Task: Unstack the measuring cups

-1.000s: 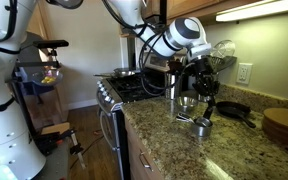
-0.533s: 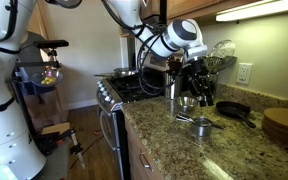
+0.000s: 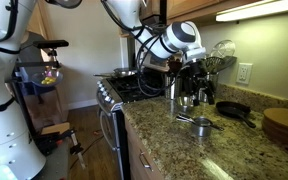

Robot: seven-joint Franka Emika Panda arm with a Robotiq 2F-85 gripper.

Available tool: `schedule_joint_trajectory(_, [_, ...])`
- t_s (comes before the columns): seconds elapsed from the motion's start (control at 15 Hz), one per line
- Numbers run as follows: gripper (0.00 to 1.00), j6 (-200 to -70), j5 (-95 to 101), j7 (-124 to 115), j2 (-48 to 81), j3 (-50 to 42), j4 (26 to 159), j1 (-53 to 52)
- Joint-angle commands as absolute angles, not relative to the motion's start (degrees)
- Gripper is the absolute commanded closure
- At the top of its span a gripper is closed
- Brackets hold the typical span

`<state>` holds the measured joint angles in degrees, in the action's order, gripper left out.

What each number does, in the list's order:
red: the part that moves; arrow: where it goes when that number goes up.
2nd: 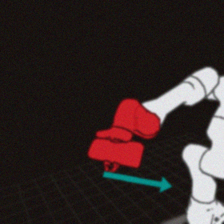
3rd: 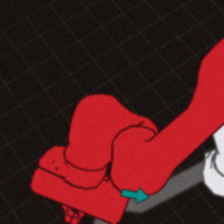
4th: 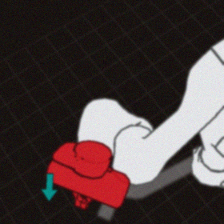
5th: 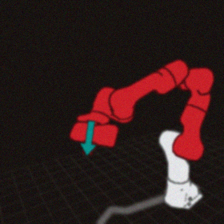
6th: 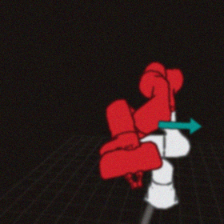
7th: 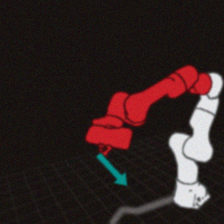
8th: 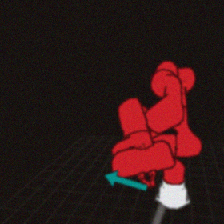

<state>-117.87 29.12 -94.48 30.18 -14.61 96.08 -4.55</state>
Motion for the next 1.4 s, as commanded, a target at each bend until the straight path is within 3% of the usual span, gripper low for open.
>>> schedule_joint_trajectory(0.0, [0.0,-117.82,30.74,-97.02,28.5,-15.01,98.72,-4.43])
schedule_joint_trajectory(1.33, [0.0,-122.51,27.19,-98.63,39.33,-15.96,90.37,-0.07])
